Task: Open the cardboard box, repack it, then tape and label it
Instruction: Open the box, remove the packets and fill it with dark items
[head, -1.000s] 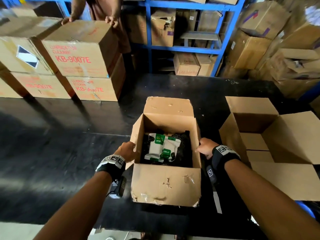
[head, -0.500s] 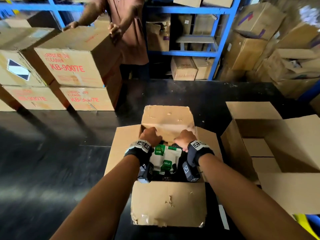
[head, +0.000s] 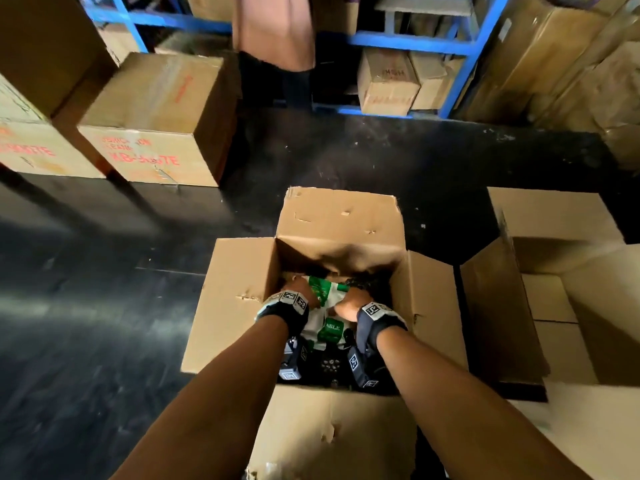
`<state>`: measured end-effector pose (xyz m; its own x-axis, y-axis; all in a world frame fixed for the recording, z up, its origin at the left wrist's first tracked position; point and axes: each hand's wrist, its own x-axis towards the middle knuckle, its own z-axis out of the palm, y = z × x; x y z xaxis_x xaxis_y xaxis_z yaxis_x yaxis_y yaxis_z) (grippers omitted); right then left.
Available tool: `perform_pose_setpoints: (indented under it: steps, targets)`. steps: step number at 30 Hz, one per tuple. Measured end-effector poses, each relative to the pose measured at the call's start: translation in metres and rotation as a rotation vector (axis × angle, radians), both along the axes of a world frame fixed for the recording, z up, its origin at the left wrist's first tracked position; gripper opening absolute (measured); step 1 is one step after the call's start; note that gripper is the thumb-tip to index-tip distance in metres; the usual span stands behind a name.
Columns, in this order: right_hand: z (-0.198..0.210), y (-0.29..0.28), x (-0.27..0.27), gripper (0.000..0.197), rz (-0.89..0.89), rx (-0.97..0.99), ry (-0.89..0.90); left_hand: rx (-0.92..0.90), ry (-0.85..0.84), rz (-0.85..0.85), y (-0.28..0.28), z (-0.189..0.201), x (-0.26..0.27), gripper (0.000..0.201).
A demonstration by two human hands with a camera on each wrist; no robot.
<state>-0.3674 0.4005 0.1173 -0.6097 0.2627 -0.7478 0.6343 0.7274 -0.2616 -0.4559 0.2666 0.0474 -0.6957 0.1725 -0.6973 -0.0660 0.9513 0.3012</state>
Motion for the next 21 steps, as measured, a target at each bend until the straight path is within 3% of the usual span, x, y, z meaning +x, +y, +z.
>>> perform_pose_setpoints:
  steps: [3,5,7,9,13,17,19,21]
  targets:
    - [-0.016,0.000,-0.005,0.045,0.015,0.031,-0.008,-0.001,0.006,0.016,0.003,0.041,0.020,0.079]
    - [-0.018,-0.001,-0.007,0.040,0.042,0.054,-0.023,-0.031,0.004,0.019,0.005,0.041,0.024,0.097]
    - [-0.023,-0.001,-0.010,0.039,0.063,0.054,-0.031,-0.064,-0.007,0.009,0.006,0.043,0.026,0.102]
    - [-0.022,-0.001,-0.012,0.038,0.074,0.050,-0.028,-0.042,0.004,0.003,0.006,0.043,0.025,0.099]
    - [-0.020,-0.002,-0.013,0.045,0.015,0.046,-0.034,0.028,0.009,0.002,0.003,0.048,0.023,0.072]
    - [-0.017,-0.001,-0.005,0.057,-0.066,-0.002,-0.047,0.058,-0.005,0.020,-0.002,0.069,0.026,0.071]
    - [-0.019,0.002,-0.002,0.068,-0.108,-0.040,-0.027,0.064,-0.002,0.019,-0.004,0.074,0.027,0.065]
    - [-0.033,0.011,0.002,0.092,-0.177,-0.097,0.012,0.048,0.026,0.026,-0.006,0.077,0.027,0.074]
